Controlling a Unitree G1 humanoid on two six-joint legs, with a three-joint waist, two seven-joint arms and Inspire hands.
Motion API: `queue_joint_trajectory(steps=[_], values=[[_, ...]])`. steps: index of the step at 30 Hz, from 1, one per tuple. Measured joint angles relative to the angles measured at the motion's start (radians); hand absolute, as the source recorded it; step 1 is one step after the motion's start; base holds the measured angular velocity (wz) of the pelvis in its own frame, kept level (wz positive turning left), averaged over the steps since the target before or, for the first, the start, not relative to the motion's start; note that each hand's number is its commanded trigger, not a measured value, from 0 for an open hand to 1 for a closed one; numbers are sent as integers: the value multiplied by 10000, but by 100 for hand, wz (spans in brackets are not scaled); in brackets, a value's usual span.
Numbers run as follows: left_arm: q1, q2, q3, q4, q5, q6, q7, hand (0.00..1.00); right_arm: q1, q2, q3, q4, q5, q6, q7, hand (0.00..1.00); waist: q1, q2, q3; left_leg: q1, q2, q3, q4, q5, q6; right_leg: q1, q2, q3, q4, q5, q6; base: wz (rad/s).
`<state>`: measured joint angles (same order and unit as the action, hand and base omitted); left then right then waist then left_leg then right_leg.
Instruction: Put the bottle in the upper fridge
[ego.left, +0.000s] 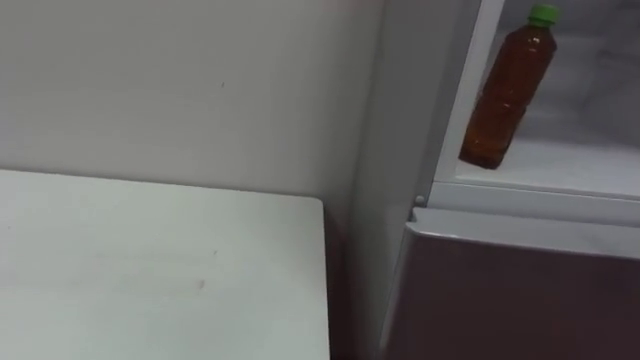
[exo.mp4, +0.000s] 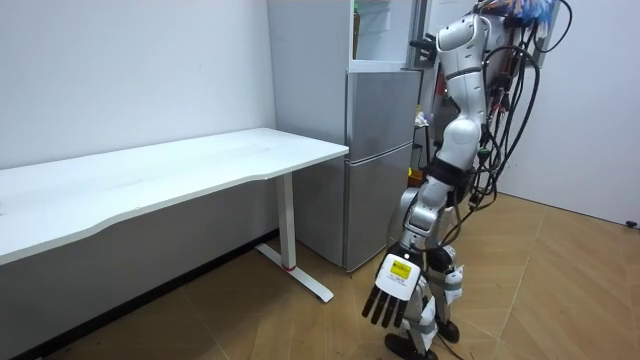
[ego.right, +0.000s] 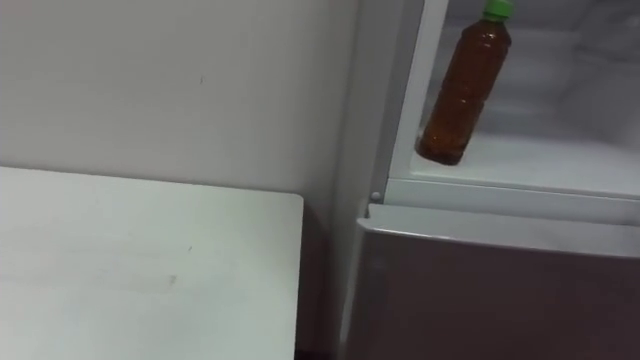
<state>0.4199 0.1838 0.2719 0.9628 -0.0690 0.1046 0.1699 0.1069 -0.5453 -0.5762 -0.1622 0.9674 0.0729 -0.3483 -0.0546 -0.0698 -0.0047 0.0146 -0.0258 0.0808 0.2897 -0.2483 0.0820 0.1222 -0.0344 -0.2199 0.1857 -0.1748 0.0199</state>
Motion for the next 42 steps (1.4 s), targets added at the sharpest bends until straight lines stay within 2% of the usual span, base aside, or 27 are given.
queue_joint_trajectory(steps=[2, 4, 9, 12, 16, 21, 31, 35, 42], values=[[70, -103, 3, 32, -10, -2, 72, 0, 241, 239, -3, 181, 917, -168, -17, 0, -2, 62, 47, 60, 0, 39, -29, 1, 0, 29, -1, 5, -2, 0, 0, -7], [99, -229, 3, 39, -30, -3, 172, 0, 366, 561, -5, 448, 2074, -306, -195, 0, 5, 164, 34, 100, -6, 82, -80, 10, -11, 3, -15, 16, -3, -2, 1, -7], [160, -290, 35, 106, -162, -14, 155, 0, 366, 888, -216, 1311, 3332, -334, -600, 0, -97, 198, 29, 160, -50, 119, -253, 138, -36, -9, -54, -3, -15, -59, -54, -2], [174, -387, 225, 103, -132, -14, 79, 0, 296, 1082, -495, 1670, 3827, -771, -652, 0, -142, 151, 29, 230, -54, 124, -254, 154, -56, 105, -51, -26, -126, -120, -73, 1], [183, -399, 286, 91, -150, -17, -94, 0, 233, 1115, -884, 2441, 4513, -1126, -913, 0, -214, 86, 27, 304, -53, 131, -256, 153, -61, 195, -49, -29, -193, -191, -67, 2], [178, -398, 399, 58, -143, -21, -264, 0, -108, 1117, -1324, 3453, 4523, -1394, -1413, 0, -286, 71, 25, 283, -70, 149, -326, 154, -64, 141, -59, -31, -212, -229, -51, 0], [165, -380, 871, -96, -162, -151, -481, 0, -493, 1085, -2123, 3879, 4810, -1513, -2282, 0, -519, -67, -3, 152, -75, 234, -560, 146, -88, -8, -32, -45, -346, -236, -50, 0], [166, -378, 888, -215, -154, -234, -540, 0, -497, 1078, -2372, 3879, 4845, -1701, -2499, 0, -515, -156, -27, 140, -71, 212, -646, 147, -89, -24, -24, -25, -321, -233, -54, 0], [175, -388, 1163, -194, -140, -262, -579, 0, -700, 956, -2966, 3882, 4816, -1830, -2535, 0, -556, -100, -16, 173, -69, 220, -689, 147, -90, -5, -23, -20, -302, -225, -57, 0]])
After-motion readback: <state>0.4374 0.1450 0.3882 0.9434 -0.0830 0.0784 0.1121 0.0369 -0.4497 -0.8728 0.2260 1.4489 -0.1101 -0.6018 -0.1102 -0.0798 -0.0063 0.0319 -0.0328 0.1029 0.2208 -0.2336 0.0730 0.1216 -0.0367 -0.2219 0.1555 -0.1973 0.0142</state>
